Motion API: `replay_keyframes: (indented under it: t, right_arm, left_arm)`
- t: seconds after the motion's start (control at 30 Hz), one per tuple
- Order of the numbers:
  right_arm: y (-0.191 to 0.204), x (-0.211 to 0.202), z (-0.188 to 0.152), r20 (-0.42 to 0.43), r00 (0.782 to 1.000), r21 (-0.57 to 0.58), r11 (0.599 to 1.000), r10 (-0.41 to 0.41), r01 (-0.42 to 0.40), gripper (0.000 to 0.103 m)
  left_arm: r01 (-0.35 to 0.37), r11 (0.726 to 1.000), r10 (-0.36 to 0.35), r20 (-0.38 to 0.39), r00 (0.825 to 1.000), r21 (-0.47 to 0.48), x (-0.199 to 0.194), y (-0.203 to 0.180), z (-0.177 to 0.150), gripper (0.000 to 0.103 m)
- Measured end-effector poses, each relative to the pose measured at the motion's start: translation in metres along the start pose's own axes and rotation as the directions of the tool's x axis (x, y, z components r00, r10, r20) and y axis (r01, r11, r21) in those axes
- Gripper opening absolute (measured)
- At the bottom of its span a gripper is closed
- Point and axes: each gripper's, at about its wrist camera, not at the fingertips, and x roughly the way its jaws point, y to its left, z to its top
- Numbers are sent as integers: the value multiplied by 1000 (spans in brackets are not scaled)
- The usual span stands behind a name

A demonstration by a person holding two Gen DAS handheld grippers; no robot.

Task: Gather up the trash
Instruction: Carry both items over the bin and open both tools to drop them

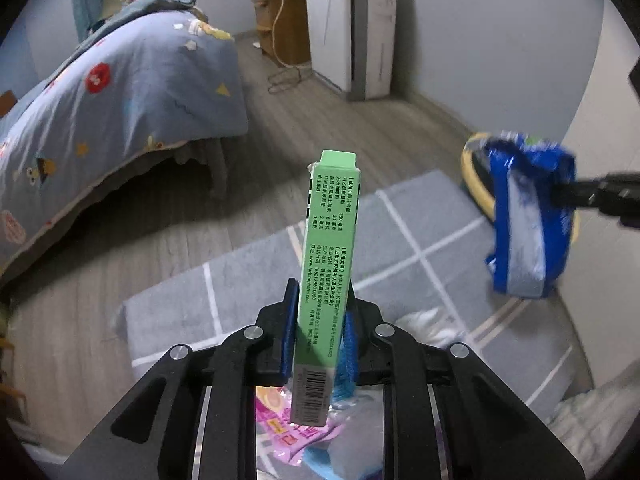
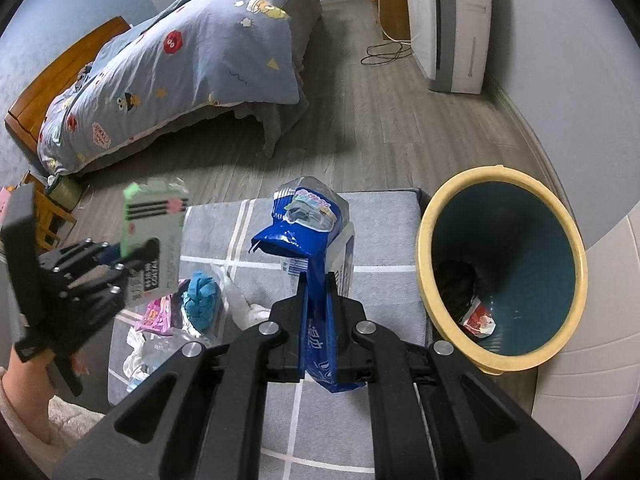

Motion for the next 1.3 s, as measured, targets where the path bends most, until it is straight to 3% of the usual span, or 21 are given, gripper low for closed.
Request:
replay_keyframes:
  t: [0.27, 0.8, 1.07, 1.3]
  right_arm:
    - [-11, -10, 3, 29, 1000, 32, 999, -2, 1, 7]
    - [-61, -30, -1, 67, 998, 110, 994, -20, 13, 7]
    - [-104, -40, -4, 93, 994, 227, 973, -58, 35, 7]
    - [-125, -53, -4, 134, 987, 293, 955, -92, 50, 7]
  left_arm:
    - [42, 999, -42, 67, 997, -8, -27, -15, 19, 21]
    - [81, 995, -86, 89, 992, 65, -28, -72, 41, 21]
    - [115, 981, -126, 62, 990, 155, -22, -117, 44, 21]
    - [169, 971, -174, 15, 985, 171, -11, -140, 50, 21]
